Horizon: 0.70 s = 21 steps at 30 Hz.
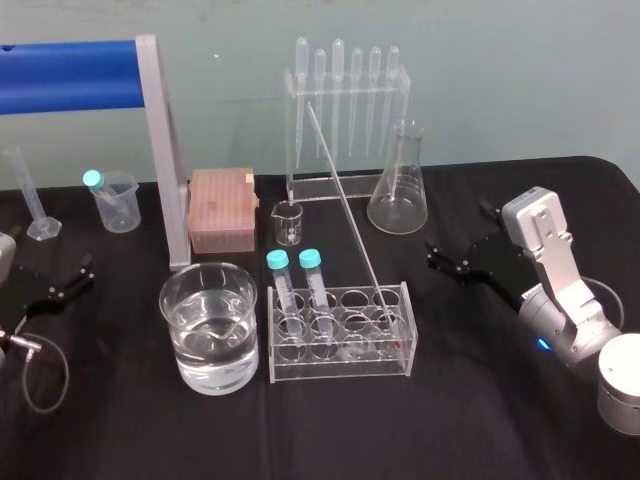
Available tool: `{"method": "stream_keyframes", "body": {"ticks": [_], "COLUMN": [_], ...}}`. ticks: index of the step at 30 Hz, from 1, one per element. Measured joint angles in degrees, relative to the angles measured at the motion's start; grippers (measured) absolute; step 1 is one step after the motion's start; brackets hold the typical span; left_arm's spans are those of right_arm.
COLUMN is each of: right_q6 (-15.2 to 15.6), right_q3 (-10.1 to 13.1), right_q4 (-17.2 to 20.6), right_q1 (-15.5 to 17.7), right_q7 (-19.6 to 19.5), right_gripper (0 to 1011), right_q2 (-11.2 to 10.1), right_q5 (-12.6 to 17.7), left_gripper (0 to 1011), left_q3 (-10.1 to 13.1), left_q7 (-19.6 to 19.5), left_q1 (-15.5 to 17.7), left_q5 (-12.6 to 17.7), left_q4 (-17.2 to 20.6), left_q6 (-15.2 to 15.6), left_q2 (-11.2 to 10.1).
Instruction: Hold the thermometer with one hand and immerse one end into the beaker, then reinsert it into the test tube rack.
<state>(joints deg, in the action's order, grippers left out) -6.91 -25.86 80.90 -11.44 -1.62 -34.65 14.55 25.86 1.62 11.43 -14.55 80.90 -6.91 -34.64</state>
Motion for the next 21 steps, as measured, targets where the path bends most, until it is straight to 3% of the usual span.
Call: {"method": "stream_keyframes", "body": {"ticks": [21], "right_q6": [0.00], "right_q3": [0.00], "right_q4": [0.00], "right_q1": [0.00], "right_q7": [0.00], "right_gripper": [1003], "right_q2": [0.00], "right_q5": [0.00], "left_gripper": [1008], "left_q3": [0.00], "left_q7": [0.00], "left_q1": [0.00], "left_q5": [0.00], "left_q4": [0.00], "left_q6": [0.00], "left_q2": [0.00]}}
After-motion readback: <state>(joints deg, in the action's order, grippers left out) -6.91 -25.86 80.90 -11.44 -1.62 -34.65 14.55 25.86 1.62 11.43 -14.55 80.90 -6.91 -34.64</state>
